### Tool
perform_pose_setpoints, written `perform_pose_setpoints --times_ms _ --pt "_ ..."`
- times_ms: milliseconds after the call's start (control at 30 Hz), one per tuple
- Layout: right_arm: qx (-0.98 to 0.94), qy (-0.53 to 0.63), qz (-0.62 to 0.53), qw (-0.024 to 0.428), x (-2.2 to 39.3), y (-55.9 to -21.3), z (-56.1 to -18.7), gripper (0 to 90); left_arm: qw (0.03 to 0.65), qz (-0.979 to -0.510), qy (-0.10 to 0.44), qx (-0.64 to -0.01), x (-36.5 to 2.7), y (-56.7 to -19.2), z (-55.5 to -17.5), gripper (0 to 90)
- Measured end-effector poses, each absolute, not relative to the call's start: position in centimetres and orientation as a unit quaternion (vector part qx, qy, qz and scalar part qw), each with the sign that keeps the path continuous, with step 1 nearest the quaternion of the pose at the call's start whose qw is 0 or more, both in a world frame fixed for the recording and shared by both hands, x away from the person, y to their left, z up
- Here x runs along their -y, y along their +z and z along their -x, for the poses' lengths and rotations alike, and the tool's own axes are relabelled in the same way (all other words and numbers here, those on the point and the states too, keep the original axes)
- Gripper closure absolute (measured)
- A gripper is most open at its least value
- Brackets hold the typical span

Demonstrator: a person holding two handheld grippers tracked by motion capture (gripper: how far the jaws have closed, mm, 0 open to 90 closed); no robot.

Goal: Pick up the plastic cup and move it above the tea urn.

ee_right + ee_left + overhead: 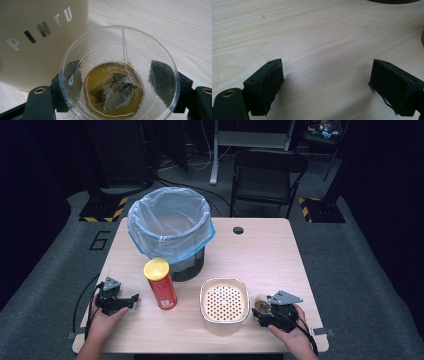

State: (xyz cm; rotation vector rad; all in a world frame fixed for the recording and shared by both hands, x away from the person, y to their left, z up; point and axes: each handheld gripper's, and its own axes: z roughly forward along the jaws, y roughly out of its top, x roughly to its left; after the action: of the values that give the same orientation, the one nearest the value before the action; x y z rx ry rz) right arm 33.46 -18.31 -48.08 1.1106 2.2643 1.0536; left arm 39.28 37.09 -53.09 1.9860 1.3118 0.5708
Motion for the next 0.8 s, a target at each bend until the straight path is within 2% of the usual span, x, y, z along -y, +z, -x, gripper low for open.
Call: perform_pose_setpoints --times_ms 800 --pt "-0.817 0.382 -0.377 0.209 18.41 -47.56 -33.47 28.0 0.341 -0.762 0.221 -0.504 -37.08 -53.1 -39.3 11.7"
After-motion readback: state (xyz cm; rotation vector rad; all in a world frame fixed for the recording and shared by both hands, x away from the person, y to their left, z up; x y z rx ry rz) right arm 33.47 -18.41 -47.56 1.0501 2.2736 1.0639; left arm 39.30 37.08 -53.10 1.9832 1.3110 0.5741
